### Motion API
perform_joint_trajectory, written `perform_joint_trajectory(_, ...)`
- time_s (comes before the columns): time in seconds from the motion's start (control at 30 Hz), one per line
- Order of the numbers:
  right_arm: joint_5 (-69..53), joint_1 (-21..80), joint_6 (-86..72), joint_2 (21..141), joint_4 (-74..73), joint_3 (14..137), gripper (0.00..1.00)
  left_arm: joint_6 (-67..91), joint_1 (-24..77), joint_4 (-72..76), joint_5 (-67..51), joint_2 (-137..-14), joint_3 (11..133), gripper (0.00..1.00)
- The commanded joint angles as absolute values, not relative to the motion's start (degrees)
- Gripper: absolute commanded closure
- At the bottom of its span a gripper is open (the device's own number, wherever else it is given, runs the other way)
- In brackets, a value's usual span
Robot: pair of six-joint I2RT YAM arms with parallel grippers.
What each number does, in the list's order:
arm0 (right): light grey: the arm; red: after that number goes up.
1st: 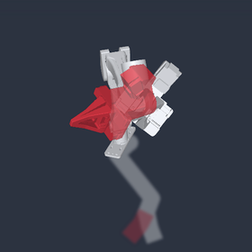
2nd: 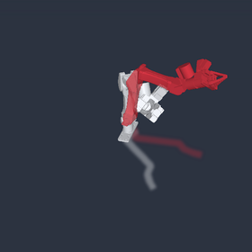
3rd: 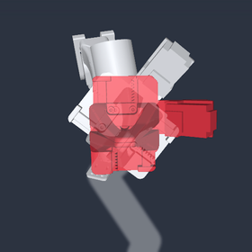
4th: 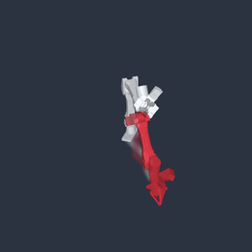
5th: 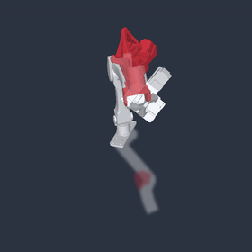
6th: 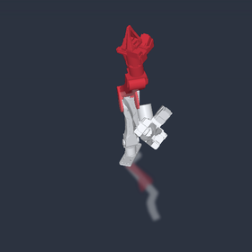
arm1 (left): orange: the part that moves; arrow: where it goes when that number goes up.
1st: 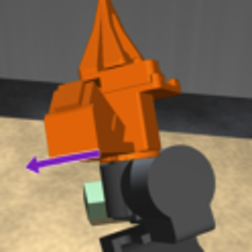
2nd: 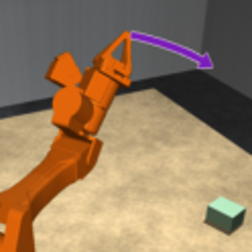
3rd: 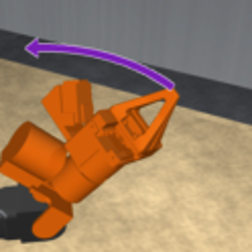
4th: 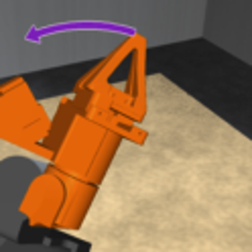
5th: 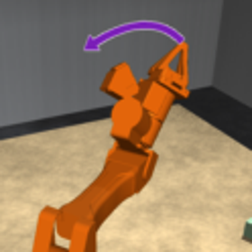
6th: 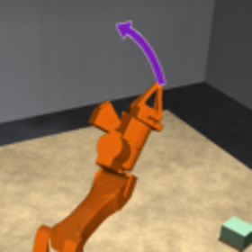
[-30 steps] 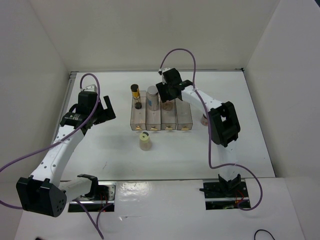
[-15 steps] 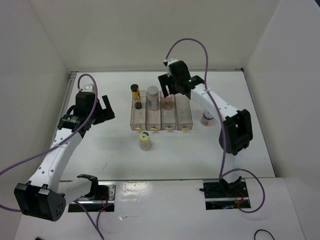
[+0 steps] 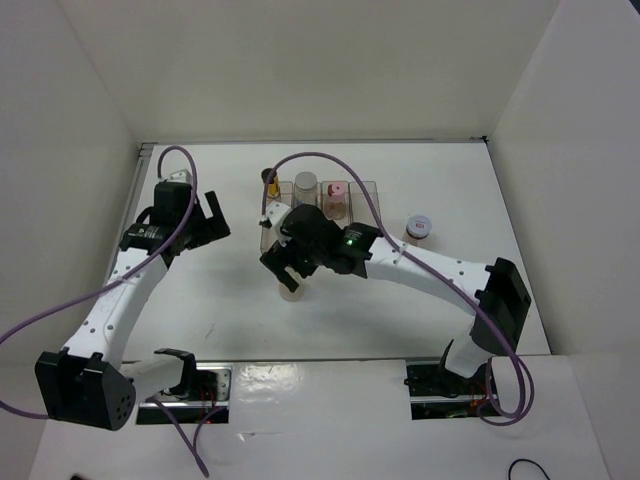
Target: Organize the condiment bottles
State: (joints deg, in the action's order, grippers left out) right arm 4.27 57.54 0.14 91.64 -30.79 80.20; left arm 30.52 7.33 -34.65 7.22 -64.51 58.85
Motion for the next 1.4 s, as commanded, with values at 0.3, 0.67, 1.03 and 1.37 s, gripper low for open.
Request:
perform_joint_trajectory(0.3,2.6,57.4,-6.4,92.9,-23.5,75.0,0.01,33.0,5.6,-33.8,3.9,-60.3,56.6,0.00)
perform_joint_trajectory(0.67,0.9,57.9,-5.9,98.6,-22.4,76.6,0.01,32.5,3.4,-34.4,3.9,-58.3,56.1,0.00)
perform_joint_trajectory(1.03,2.1,57.9,-6.9,102.9,-22.7,78.6,0.21,30.9,3.4,-33.8,4.4,-58.3,55.5,0.00)
perform_joint_trajectory(1.37,3.2,57.9,-6.9,104.1,-24.4,80.2,0.73,30.3,3.4,-33.8,5.0,-58.8,56.1,0.00)
